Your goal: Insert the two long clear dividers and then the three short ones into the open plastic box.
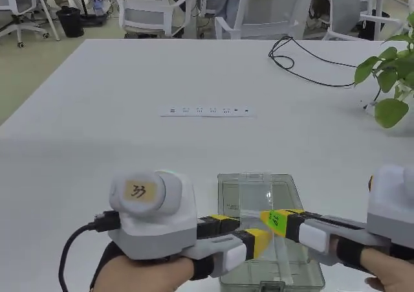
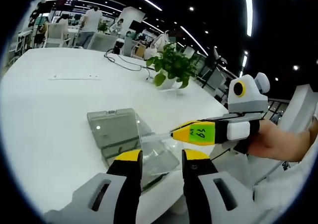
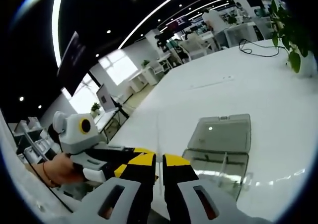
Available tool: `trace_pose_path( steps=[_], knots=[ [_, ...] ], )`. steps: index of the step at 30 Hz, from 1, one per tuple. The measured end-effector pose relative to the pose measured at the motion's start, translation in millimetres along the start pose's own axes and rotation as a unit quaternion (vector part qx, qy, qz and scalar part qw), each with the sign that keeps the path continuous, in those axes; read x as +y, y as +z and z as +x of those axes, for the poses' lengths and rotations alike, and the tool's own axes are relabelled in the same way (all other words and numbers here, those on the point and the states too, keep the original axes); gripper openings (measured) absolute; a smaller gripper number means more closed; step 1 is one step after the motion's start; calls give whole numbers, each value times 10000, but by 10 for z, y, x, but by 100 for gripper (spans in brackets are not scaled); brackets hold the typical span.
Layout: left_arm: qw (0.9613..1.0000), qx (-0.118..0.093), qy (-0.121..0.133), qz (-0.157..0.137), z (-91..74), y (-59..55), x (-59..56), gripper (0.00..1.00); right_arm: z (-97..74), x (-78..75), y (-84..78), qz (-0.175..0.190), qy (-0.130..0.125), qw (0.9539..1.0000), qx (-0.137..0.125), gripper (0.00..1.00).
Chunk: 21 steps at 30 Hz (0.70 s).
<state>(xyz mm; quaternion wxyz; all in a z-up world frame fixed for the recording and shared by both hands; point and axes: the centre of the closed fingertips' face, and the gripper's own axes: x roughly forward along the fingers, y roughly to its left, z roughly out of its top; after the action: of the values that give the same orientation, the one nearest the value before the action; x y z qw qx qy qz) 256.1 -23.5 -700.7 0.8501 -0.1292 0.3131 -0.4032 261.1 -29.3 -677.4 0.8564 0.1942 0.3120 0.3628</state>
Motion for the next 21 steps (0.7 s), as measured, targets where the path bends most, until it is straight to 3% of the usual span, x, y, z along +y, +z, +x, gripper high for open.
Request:
trace_pose_path(
  steps=[10, 17, 21],
  knots=[
    [9999, 113, -92, 85, -5, -59, -9, 34, 17, -43, 3, 151, -51, 9998, 133, 7],
    [9994, 158, -103, 293, -78, -114, 73, 44, 4, -155, 99, 341, -217, 9990, 204, 7],
    [9984, 231, -131, 494, -127, -157, 125, 51, 32, -226, 97, 533, -322, 9972, 407, 7]
  ],
)
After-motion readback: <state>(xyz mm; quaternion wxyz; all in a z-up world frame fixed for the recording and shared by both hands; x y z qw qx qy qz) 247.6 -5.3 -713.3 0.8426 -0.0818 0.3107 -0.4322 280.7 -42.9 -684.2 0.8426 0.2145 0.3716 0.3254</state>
